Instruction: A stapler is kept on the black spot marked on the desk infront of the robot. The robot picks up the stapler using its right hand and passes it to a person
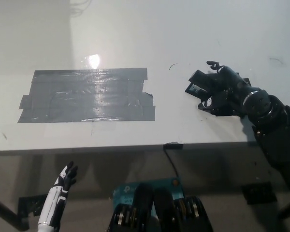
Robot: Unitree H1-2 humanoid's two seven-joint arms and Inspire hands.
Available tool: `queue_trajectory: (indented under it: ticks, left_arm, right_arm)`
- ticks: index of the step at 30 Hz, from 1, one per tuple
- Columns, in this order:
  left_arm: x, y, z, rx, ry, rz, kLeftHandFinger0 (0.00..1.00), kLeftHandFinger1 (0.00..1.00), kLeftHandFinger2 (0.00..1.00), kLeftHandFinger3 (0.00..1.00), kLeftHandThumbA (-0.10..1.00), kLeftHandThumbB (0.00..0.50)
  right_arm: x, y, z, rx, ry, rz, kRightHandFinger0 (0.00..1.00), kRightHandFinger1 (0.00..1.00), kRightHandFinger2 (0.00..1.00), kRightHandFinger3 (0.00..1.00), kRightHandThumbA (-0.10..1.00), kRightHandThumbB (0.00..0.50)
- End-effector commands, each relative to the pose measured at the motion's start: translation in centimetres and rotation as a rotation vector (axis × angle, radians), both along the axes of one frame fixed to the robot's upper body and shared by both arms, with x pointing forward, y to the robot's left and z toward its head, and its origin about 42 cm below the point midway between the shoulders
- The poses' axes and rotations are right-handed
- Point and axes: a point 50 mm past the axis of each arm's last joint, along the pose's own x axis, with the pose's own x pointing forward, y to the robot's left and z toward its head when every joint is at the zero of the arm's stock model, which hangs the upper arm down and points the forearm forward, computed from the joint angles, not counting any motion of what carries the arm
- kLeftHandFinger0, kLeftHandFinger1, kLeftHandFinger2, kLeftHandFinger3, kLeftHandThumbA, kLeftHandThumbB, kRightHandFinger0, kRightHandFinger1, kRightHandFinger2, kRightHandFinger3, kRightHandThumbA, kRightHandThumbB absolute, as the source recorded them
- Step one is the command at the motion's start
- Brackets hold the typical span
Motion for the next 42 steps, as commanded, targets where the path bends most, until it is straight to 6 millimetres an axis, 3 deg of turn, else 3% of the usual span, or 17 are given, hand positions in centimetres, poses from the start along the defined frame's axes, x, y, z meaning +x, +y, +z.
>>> queue_trajectory:
  ticks: [1,10,11,12,13,15,16,17,18,19,20,22,24,30,36,39,42]
  left_arm:
    - [0.8,0.3,1.5,0.019,-0.060,-0.024,1.00,1.00,1.00,1.00,1.00,0.363]
    - [0.8,0.3,1.5,0.028,-0.057,-0.021,1.00,1.00,1.00,1.00,1.00,0.389]
    - [0.8,0.3,1.5,0.027,-0.058,-0.022,1.00,1.00,1.00,1.00,1.00,0.397]
    - [0.8,0.3,1.5,0.022,-0.061,-0.025,1.00,1.00,1.00,1.00,1.00,0.394]
    - [0.9,0.3,1.5,0.022,-0.063,-0.025,1.00,1.00,1.00,1.00,1.00,0.404]
    - [0.9,0.5,1.5,0.031,-0.063,-0.021,1.00,1.00,1.00,1.00,1.00,0.409]
    - [0.9,0.5,1.5,0.033,-0.062,-0.021,1.00,1.00,1.00,1.00,1.00,0.412]
    - [0.9,0.5,1.5,0.032,-0.060,-0.022,1.00,1.00,1.00,1.00,1.00,0.414]
    - [0.9,0.5,1.5,0.032,-0.060,-0.022,1.00,1.00,1.00,1.00,1.00,0.414]
    - [1.0,0.5,1.5,0.032,-0.060,-0.023,1.00,1.00,1.00,1.00,1.00,0.426]
    - [1.0,0.5,1.5,0.033,-0.060,-0.023,1.00,1.00,1.00,1.00,1.00,0.434]
    - [1.0,0.5,1.6,0.026,-0.055,-0.020,1.00,1.00,1.00,1.00,1.00,0.439]
    - [0.9,0.5,1.6,0.027,-0.057,-0.023,1.00,1.00,1.00,1.00,1.00,0.438]
    - [1.0,0.4,1.6,0.026,-0.060,-0.022,1.00,1.00,1.00,1.00,1.00,0.459]
    - [1.4,0.4,1.8,0.029,-0.068,-0.030,1.00,1.00,1.00,1.00,1.00,0.481]
    - [1.5,0.4,1.8,0.025,-0.067,-0.029,1.00,1.00,1.00,1.00,1.00,0.499]
    - [1.6,0.4,1.8,0.024,-0.068,-0.026,1.00,1.00,1.00,1.00,1.00,0.500]
  right_arm:
    - [1.5,0.3,3.9,-0.038,-0.089,0.028,1.00,1.00,1.00,1.00,1.00,0.373]
    - [1.8,0.2,3.4,-0.067,-0.065,0.020,1.00,1.00,1.00,1.00,1.00,0.395]
    - [1.8,0.2,3.4,-0.071,-0.061,0.015,1.00,1.00,1.00,1.00,0.96,0.355]
    - [2.0,0.3,3.4,-0.070,-0.052,-0.005,1.00,1.00,1.00,1.00,0.90,0.363]
    - [2.2,0.3,3.4,-0.075,-0.049,-0.020,1.00,1.00,1.00,1.00,0.69,0.308]
    - [2.3,0.6,3.3,-0.119,-0.050,-0.012,0.27,0.42,0.53,0.51,0.13,0.289]
    - [2.3,0.7,3.3,-0.140,-0.052,-0.007,0.12,0.32,0.45,0.41,-0.04,0.291]
    - [2.3,0.7,3.1,-0.163,-0.059,-0.006,0.05,0.40,0.60,0.52,-0.10,0.274]
    - [2.3,0.7,3.0,-0.165,-0.061,-0.007,0.05,0.40,0.60,0.52,-0.10,0.274]
    - [2.3,0.7,2.8,-0.165,-0.070,-0.013,0.11,0.55,0.83,0.76,-0.10,0.229]
    - [2.2,0.7,2.6,-0.159,-0.082,-0.020,0.18,0.70,0.98,0.90,-0.10,0.222]
    - [2.2,0.6,2.3,-0.139,-0.106,-0.039,0.17,0.72,1.00,0.95,-0.10,0.202]
    - [2.2,0.5,2.2,-0.137,-0.121,-0.047,0.15,0.70,1.00,0.97,-0.10,0.195]
    - [2.2,-0.1,2.1,-0.137,-0.137,-0.073,0.25,0.78,1.00,1.00,-0.10,0.176]
    - [2.2,-0.9,2.0,-0.064,-0.140,-0.100,0.21,0.73,1.00,1.00,-0.10,0.181]
    - [2.1,-1.6,1.8,0.086,-0.123,-0.139,0.23,0.71,0.97,0.88,-0.10,0.181]
    - [2.1,-2.2,1.6,0.201,-0.099,-0.179,0.23,0.66,0.92,0.84,-0.10,0.154]
